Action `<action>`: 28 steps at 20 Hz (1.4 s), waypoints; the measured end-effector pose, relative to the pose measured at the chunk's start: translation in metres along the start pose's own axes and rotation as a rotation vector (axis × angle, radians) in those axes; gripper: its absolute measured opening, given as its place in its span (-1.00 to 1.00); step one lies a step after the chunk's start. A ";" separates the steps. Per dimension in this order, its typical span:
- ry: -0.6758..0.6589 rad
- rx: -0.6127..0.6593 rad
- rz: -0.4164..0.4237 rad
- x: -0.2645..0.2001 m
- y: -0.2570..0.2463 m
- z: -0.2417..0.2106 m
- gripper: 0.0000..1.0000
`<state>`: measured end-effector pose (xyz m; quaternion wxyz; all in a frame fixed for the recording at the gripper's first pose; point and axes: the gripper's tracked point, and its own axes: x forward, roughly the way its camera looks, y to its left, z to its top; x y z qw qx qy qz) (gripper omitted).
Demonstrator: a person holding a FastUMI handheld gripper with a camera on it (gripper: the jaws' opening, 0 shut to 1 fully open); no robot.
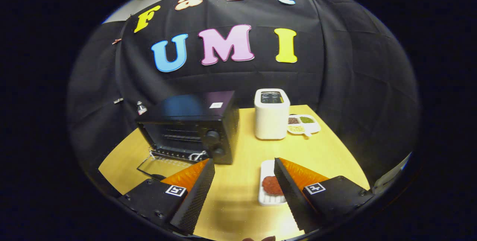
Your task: Open the toaster oven, put the food inside, and close the toaster oven door.
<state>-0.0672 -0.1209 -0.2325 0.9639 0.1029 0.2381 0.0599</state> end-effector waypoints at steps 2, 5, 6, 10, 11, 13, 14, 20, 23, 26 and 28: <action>0.009 0.018 -0.036 0.007 -0.029 -0.006 0.97; 0.040 0.059 -0.082 0.021 -0.066 -0.020 0.98; 0.050 0.066 -0.100 0.026 -0.078 -0.027 0.98; 0.153 0.173 -0.084 0.044 -0.096 -0.066 0.97; 0.193 0.214 -0.068 0.046 -0.096 -0.079 0.91; 0.252 0.311 -0.030 0.051 -0.094 -0.096 0.50; 0.281 0.355 -0.019 0.051 -0.095 -0.103 0.30; 0.304 0.482 0.090 0.067 -0.097 -0.098 -0.71; 0.282 0.430 0.115 0.067 -0.099 -0.077 -0.75; 0.246 0.411 0.136 0.053 -0.090 -0.049 -0.75; 0.227 0.392 0.154 0.044 -0.077 -0.034 -0.75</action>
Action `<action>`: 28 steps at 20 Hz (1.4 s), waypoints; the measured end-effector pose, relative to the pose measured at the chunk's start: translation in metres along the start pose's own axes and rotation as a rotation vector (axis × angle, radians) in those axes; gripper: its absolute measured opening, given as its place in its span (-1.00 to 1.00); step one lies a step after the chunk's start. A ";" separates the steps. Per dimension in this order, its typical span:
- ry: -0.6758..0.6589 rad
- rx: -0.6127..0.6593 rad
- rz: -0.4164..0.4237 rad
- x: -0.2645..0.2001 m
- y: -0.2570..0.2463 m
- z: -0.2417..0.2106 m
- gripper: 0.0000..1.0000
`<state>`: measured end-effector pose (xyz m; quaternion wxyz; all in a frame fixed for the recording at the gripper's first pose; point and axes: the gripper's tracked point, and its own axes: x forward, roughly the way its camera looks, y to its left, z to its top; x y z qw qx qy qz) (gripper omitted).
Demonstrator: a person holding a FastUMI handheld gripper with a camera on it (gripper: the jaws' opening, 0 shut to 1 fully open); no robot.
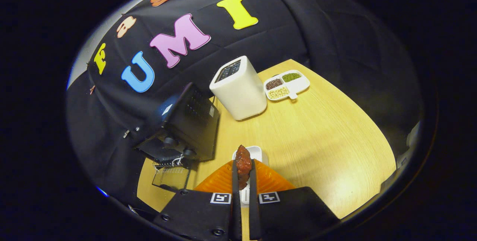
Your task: Open the toaster oven, put the food inside, and close the toaster oven door.
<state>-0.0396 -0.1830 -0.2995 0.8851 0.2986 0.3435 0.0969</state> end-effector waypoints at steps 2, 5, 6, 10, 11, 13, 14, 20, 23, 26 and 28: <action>-0.017 -0.017 0.025 -0.007 0.025 0.007 -0.76; -0.038 -0.021 0.078 -0.014 0.071 0.012 -0.76; -0.041 -0.023 0.095 -0.014 0.087 0.011 -0.76; -0.037 -0.047 0.155 -0.010 0.150 -0.004 -0.76; -0.030 -0.052 0.169 -0.006 0.165 -0.010 -0.75; -0.011 -0.072 0.193 -0.002 0.193 -0.027 -0.76; -0.003 -0.085 0.205 0.002 0.208 -0.034 -0.76; 0.033 -0.077 0.259 0.036 0.280 -0.072 -0.76; 0.042 -0.042 0.269 0.067 0.305 -0.087 -0.76; 0.054 -0.019 0.266 0.102 0.317 -0.104 -0.76; 0.060 -0.017 0.262 0.122 0.321 -0.110 -0.76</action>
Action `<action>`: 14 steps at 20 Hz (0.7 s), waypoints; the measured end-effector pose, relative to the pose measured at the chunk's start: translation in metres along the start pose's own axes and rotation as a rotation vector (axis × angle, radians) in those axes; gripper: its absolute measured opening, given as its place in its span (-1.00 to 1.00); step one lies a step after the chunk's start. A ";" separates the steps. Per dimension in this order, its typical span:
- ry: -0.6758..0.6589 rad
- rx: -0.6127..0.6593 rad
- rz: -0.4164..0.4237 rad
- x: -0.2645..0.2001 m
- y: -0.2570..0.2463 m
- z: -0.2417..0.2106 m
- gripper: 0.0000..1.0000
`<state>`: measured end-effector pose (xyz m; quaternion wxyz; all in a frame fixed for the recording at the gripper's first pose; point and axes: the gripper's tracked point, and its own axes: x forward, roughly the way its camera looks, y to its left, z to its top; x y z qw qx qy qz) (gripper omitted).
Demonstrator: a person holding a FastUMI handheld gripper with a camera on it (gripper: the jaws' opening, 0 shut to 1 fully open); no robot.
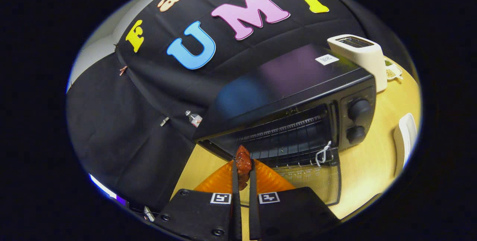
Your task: Open the toaster oven, put the food inside, and close the toaster oven door.
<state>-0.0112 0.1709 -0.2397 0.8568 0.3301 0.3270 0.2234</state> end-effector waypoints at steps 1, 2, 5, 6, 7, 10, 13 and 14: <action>-0.001 0.002 -0.002 0.009 -0.003 0.000 -0.76; -0.006 0.007 -0.006 0.015 -0.006 0.001 -0.76; -0.020 0.038 -0.015 0.031 -0.020 0.010 -0.76; -0.020 0.040 -0.022 0.034 -0.027 0.013 -0.76; -0.026 0.050 -0.019 0.037 -0.032 0.017 -0.76; -0.033 0.042 -0.037 0.055 -0.046 0.020 -0.76; -0.021 -0.062 -0.134 0.059 -0.067 0.018 -0.48; -0.022 -0.086 -0.160 0.059 -0.070 0.017 -0.32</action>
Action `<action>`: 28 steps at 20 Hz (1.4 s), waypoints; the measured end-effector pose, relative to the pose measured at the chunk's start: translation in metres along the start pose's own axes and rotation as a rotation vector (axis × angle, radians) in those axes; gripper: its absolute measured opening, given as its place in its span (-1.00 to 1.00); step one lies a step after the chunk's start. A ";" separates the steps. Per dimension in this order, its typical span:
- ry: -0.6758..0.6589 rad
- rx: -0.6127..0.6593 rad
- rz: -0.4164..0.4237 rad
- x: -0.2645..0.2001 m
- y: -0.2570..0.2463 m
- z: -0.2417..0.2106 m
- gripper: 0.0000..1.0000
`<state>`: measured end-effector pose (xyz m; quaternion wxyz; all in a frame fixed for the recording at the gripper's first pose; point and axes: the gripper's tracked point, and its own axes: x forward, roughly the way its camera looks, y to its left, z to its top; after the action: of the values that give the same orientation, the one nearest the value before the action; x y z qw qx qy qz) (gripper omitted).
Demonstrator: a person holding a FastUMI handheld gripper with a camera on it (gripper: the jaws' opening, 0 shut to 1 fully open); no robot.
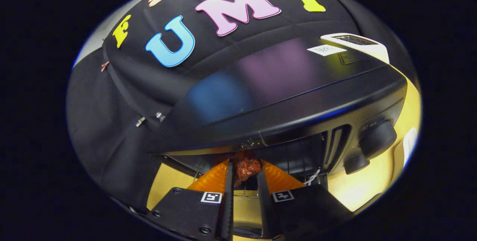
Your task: Open the toaster oven, put the food inside, and close the toaster oven door.
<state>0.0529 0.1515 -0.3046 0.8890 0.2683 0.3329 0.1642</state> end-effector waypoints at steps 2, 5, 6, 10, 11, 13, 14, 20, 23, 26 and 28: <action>-0.010 -0.060 -0.059 -0.008 -0.010 0.003 -0.09; 0.007 -0.137 -0.115 0.000 -0.025 -0.004 0.34; 0.010 -0.142 -0.113 -0.004 -0.025 -0.005 0.56; 0.009 -0.175 -0.121 -0.022 -0.026 -0.005 0.90; 0.004 -0.181 -0.120 -0.029 -0.024 -0.004 0.95; -0.009 -0.190 -0.125 -0.044 -0.022 -0.001 0.97; -0.023 -0.190 -0.130 -0.053 -0.020 0.002 0.97; -0.065 -0.157 -0.127 -0.106 0.003 0.007 0.96; -0.043 -0.155 -0.101 -0.127 0.019 -0.005 0.96; -0.001 -0.164 -0.079 -0.142 0.033 -0.026 0.97; 0.033 -0.162 -0.064 -0.160 0.045 -0.042 0.96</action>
<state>-0.0966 0.1278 -0.2242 0.9070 0.1817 0.3414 0.1666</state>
